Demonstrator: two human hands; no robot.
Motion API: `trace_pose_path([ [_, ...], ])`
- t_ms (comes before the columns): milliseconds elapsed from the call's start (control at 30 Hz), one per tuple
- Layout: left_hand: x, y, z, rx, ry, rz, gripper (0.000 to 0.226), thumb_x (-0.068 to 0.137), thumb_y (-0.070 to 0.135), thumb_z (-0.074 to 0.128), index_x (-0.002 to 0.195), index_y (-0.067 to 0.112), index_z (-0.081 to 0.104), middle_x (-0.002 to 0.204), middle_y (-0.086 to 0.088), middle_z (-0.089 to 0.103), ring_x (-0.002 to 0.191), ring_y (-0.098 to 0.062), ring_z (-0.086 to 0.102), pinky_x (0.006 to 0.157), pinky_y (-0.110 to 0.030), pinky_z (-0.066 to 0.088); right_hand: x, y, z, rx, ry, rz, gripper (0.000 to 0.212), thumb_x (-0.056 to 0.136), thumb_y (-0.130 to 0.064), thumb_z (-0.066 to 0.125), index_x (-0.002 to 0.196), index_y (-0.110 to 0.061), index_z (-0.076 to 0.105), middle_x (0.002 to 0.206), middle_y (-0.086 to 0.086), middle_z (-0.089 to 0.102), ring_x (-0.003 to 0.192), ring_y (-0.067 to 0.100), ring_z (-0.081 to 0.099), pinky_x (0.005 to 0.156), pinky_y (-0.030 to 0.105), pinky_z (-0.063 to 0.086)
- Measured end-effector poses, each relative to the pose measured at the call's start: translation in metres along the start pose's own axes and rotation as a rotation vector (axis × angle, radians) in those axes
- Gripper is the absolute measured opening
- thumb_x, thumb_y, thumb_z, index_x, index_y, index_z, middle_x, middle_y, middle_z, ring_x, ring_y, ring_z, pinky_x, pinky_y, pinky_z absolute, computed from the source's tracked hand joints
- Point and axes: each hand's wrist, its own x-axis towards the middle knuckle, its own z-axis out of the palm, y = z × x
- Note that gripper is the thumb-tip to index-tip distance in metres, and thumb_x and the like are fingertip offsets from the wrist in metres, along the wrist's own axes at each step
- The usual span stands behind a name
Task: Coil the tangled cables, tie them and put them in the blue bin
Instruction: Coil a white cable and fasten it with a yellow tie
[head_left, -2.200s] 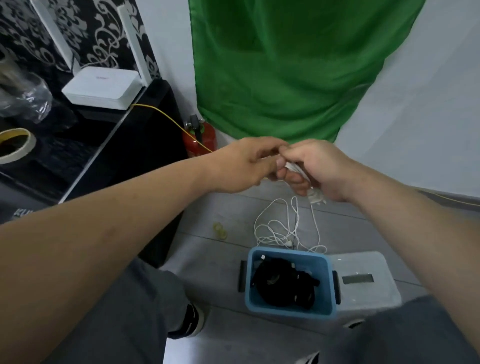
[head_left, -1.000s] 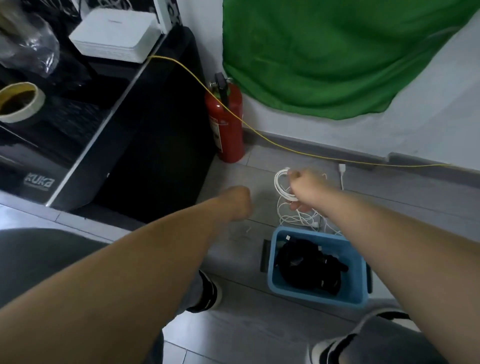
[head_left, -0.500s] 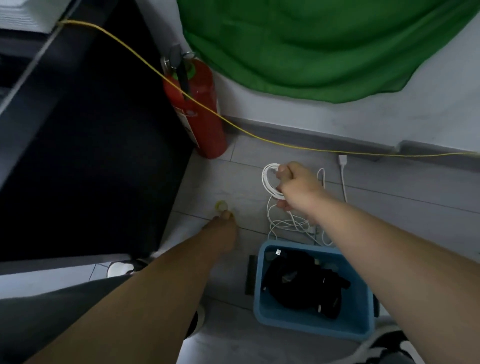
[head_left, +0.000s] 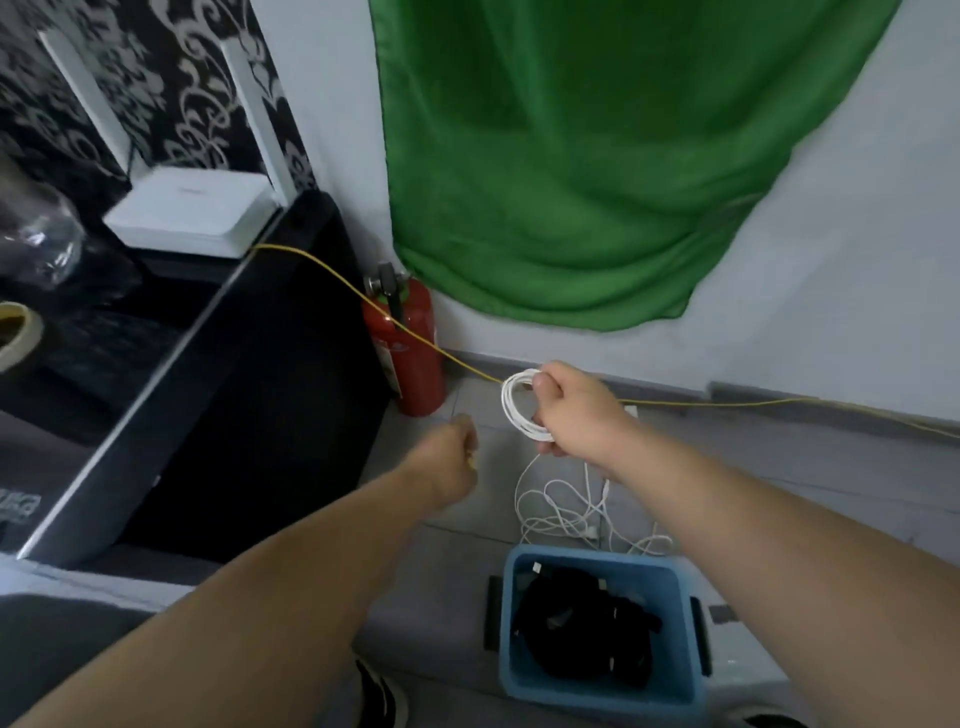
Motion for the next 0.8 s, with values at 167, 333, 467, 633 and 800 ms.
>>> trace_pose_path([
  [167, -0.040, 0.068, -0.090, -0.072, 0.089, 0.156, 0.017, 0.076, 0.017, 0.077, 0.085, 0.022, 0.063, 0.078, 0.005, 0.067, 0.077, -0.019, 0.068, 0.067, -0.025, 0.052, -0.049, -0.046, -0.038, -0.095, 0.057, -0.101, 0.032, 0.109, -0.030, 0.038, 0.104, -0.009, 0.062, 0.100, 0.015, 0.069, 0.092, 0.037, 0.067, 0.086, 0.052, 0.056],
  [333, -0.091, 0.122, -0.133, -0.395, 0.158, 0.256, 0.011, 0.083, 0.013, 0.079, 0.090, 0.014, 0.071, 0.070, -0.009, 0.075, 0.060, -0.024, 0.071, 0.066, -0.044, 0.063, -0.083, -0.066, -0.062, 0.069, 0.193, -0.113, 0.031, 0.108, -0.031, 0.040, 0.096, -0.014, 0.063, 0.089, 0.009, 0.065, 0.077, 0.022, 0.061, 0.068, 0.038, 0.059],
  [467, -0.111, 0.143, -0.145, -0.491, 0.289, 0.284, 0.008, 0.086, 0.018, 0.081, 0.091, 0.017, 0.075, 0.068, -0.005, 0.075, 0.061, -0.023, 0.074, 0.071, -0.047, 0.064, -0.097, -0.075, -0.071, 0.276, 0.235, -0.098, 0.031, 0.108, -0.028, 0.041, 0.094, -0.016, 0.067, 0.076, 0.000, 0.053, 0.065, 0.013, 0.047, 0.044, 0.016, 0.041],
  [633, -0.105, 0.147, -0.136, -0.643, 0.367, 0.266, 0.028, 0.078, 0.024, 0.087, 0.103, 0.026, 0.074, 0.085, -0.007, 0.075, 0.076, -0.026, 0.076, 0.081, -0.051, 0.062, -0.094, -0.059, -0.074, 0.269, 0.265, -0.019, 0.031, 0.106, -0.024, 0.047, 0.093, -0.008, 0.069, 0.067, -0.003, 0.051, 0.062, 0.012, 0.044, 0.053, 0.025, 0.033],
  [800, -0.097, 0.169, -0.129, -0.639, 0.286, 0.278, 0.026, 0.075, 0.014, 0.090, 0.092, 0.017, 0.070, 0.080, -0.010, 0.075, 0.069, -0.020, 0.072, 0.067, -0.028, 0.060, -0.076, -0.052, -0.076, 0.243, 0.276, 0.003, 0.032, 0.104, -0.023, 0.049, 0.085, -0.005, 0.068, 0.076, 0.005, 0.060, 0.069, 0.018, 0.052, 0.062, 0.030, 0.037],
])
